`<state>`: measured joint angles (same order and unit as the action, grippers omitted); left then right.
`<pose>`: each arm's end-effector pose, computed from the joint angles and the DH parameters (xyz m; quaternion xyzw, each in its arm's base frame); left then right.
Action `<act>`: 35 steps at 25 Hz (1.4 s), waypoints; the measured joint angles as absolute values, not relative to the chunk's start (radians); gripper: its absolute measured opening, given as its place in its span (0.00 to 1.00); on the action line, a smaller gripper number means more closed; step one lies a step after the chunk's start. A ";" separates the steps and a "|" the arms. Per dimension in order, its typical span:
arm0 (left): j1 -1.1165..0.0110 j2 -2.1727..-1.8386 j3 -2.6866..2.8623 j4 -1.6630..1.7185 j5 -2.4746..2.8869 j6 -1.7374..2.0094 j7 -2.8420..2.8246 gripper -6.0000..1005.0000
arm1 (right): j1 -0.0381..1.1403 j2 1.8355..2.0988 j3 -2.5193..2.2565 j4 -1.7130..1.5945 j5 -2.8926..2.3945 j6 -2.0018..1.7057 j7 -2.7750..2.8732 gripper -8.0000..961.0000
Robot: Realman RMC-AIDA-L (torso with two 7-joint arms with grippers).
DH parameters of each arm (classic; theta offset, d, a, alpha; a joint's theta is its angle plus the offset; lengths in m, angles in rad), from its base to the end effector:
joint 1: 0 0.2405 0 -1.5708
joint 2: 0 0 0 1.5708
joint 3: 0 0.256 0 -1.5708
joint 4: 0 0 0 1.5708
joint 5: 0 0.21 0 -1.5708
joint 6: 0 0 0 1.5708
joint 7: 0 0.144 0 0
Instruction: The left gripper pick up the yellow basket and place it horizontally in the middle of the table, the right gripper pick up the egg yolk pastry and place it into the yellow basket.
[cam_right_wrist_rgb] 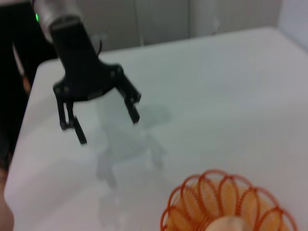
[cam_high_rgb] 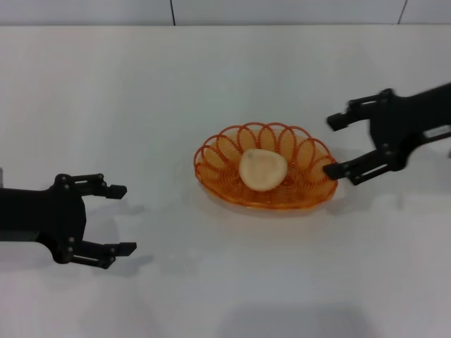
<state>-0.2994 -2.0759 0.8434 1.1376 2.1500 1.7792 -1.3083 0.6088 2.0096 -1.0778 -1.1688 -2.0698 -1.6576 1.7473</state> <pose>-0.2834 0.2721 0.0454 -0.9893 -0.0735 -0.0807 0.0963 0.1692 0.3569 0.0380 -0.9936 0.0681 0.0621 0.0656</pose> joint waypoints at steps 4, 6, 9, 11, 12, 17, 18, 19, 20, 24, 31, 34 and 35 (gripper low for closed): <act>-0.301 -2.075 0.844 1.127 2.133 1.768 -1.303 0.89 | 0.545 2.006 -0.966 -1.103 -2.006 -1.709 1.594 0.91; -0.301 -2.073 0.843 1.121 2.124 1.766 -1.303 0.89 | 0.525 2.003 -0.930 -1.061 -1.998 -1.725 1.542 0.91; -0.308 -2.072 0.843 1.109 2.122 1.757 -1.305 0.89 | 0.506 1.999 -0.904 -1.016 -1.998 -1.727 1.497 0.91; -0.318 -2.072 0.842 1.094 2.120 1.755 -1.308 0.89 | 0.491 1.997 -0.894 -0.981 -1.999 -1.724 1.455 0.91; -0.326 -2.070 0.841 1.080 2.117 1.755 -1.311 0.89 | 0.491 1.997 -0.894 -0.981 -1.999 -1.724 1.455 0.91; -0.369 -2.063 0.817 1.022 2.112 1.755 -1.331 0.89 | 0.470 2.000 -0.885 -0.936 -2.004 -1.724 1.387 0.91; -0.376 -2.061 0.816 1.015 2.113 1.755 -1.334 0.89 | 0.470 1.999 -0.885 -0.931 -2.004 -1.724 1.384 0.91; -0.382 -2.059 0.814 1.006 2.116 1.756 -1.338 0.89 | 0.470 1.996 -0.884 -0.922 -2.005 -1.722 1.378 0.91; -0.391 -2.056 0.814 0.995 2.118 1.758 -1.340 0.89 | 0.470 1.994 -0.883 -0.915 -2.005 -1.721 1.373 0.91; -0.403 -2.053 0.814 0.978 2.115 1.766 -1.341 0.89 | 0.470 1.984 -0.877 -0.888 -2.001 -1.720 1.348 0.91; -0.405 -2.052 0.815 0.977 2.109 1.768 -1.340 0.89 | 0.470 1.978 -0.869 -0.866 -2.001 -1.720 1.330 0.91; -0.406 -2.052 0.815 0.977 2.107 1.769 -1.341 0.89 | 0.470 1.977 -0.869 -0.865 -2.000 -1.720 1.329 0.91; -0.406 -2.052 0.815 0.977 2.106 1.769 -1.341 0.89 | 0.470 1.977 -0.869 -0.865 -2.000 -1.720 1.329 0.91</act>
